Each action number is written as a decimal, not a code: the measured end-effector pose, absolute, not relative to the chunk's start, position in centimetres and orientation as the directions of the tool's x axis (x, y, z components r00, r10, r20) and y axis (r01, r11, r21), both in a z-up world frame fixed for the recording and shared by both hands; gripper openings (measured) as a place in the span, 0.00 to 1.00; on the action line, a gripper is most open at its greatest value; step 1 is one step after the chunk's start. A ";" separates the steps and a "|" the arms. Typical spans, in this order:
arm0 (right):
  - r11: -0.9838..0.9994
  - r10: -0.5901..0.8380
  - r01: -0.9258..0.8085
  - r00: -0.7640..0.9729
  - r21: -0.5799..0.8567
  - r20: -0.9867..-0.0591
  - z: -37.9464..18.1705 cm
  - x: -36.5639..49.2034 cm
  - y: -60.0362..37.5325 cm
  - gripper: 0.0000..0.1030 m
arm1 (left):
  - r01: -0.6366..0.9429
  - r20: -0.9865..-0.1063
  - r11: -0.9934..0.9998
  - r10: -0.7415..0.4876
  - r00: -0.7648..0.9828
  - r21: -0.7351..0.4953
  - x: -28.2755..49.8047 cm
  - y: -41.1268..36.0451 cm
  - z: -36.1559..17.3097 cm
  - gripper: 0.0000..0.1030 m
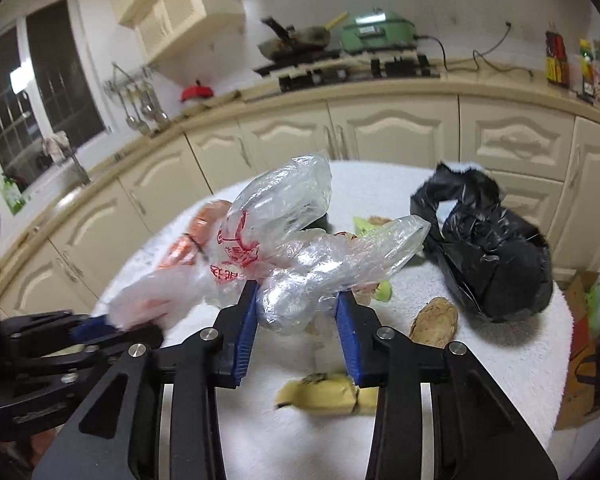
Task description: Collect trash
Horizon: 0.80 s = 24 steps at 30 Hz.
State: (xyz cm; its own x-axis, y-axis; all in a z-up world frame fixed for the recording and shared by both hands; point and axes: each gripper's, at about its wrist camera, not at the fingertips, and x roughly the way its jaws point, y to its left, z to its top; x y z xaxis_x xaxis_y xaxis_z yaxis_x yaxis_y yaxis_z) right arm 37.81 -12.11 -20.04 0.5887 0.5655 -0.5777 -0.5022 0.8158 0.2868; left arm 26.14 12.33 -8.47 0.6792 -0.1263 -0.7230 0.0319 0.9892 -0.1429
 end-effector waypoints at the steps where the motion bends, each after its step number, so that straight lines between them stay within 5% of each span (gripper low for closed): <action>1: 0.810 0.575 -0.507 0.595 0.293 -0.562 -19.3 37.2 -12.5 0.37 | 0.033 -0.718 0.989 -0.126 0.685 -0.143 26.0 12.2 -8.2 0.19; 13: 0.859 0.511 -0.428 0.744 0.280 -0.431 -13.7 30.1 -23.2 0.37 | 0.150 -0.631 0.981 -0.192 0.752 -0.120 23.2 5.5 -4.4 0.19; 24: 0.937 0.291 -0.143 0.823 0.317 -0.488 -17.4 27.1 -38.5 0.37 | 0.414 -0.683 0.900 -0.389 0.618 -0.137 27.3 -12.4 -6.5 0.19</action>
